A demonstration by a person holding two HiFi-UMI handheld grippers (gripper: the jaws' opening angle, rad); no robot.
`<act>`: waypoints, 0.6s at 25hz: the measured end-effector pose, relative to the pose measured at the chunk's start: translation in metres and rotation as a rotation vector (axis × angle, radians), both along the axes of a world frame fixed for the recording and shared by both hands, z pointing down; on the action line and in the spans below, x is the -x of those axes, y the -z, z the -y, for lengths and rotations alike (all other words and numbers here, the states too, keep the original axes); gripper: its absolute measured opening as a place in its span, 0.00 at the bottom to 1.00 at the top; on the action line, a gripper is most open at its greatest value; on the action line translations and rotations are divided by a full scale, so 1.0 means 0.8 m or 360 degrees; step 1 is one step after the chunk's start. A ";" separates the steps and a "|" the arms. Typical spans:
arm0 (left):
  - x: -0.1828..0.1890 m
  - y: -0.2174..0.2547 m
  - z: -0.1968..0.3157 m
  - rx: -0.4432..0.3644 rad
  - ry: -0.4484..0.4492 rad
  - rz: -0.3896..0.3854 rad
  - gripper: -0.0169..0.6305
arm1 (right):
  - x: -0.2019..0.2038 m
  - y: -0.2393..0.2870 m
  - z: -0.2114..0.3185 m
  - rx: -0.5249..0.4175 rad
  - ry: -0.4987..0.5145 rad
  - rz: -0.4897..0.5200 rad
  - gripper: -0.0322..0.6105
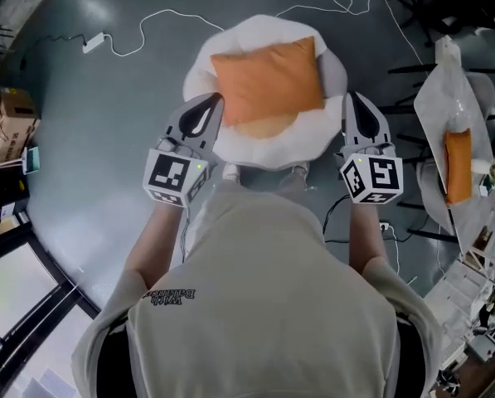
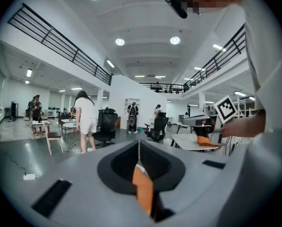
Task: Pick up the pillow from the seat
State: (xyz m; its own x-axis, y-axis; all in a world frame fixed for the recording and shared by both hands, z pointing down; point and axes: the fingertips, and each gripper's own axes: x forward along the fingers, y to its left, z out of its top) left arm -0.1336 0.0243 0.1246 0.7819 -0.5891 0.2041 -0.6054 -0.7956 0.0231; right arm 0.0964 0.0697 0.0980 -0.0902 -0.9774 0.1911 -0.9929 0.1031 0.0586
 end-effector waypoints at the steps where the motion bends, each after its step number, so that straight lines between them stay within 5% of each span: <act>1: -0.005 -0.006 0.003 0.0029 0.0041 -0.0003 0.04 | -0.007 -0.008 0.009 0.0019 0.0062 0.0008 0.06; 9: -0.057 -0.062 0.016 0.0218 0.0376 0.0033 0.04 | -0.074 -0.079 0.061 0.0221 0.0421 0.0069 0.06; 15: -0.098 -0.099 0.022 0.0236 0.0408 0.0092 0.04 | -0.107 -0.130 0.074 0.0325 0.0478 0.0093 0.06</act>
